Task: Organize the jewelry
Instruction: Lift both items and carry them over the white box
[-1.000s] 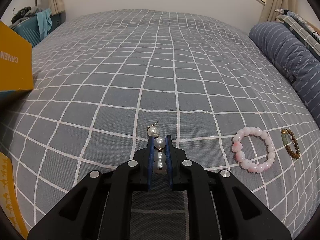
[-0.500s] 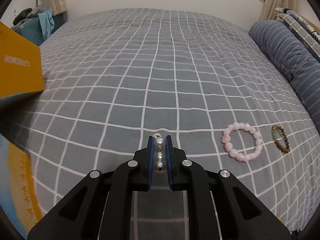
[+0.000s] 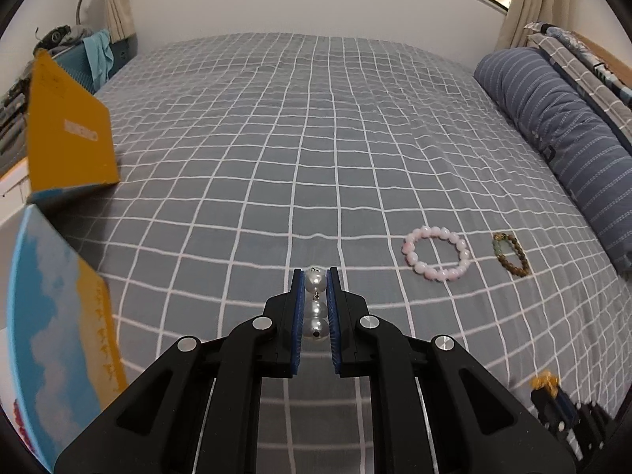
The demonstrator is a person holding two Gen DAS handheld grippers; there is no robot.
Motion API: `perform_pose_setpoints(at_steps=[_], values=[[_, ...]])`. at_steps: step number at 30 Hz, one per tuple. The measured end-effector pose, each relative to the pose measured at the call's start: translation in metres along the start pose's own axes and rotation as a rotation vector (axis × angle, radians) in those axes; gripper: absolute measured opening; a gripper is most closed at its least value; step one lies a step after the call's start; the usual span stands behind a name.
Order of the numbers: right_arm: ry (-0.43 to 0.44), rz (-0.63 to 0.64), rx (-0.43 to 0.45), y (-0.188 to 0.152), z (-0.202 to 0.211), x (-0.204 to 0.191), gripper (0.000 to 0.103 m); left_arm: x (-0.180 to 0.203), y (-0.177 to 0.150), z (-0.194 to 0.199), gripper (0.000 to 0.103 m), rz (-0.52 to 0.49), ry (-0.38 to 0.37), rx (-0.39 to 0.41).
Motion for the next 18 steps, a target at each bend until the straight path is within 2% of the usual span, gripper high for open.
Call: perform_pose_setpoints(at_steps=[18], values=[[0.033,0.005,0.035,0.024,0.036,-0.006,0.009,-0.013,-0.019,0.075,0.010,-0.001,-0.036,0.017]])
Point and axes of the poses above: each gripper's, at about its wrist camera, not at the fingertips, and z roughly against the way its jaws point, x to its right, y to its top, the point moved 8 cm from there along -z, roughly the way its jaws point, and after that the axes turned 11 degrees about z, right-handed, at the moved point
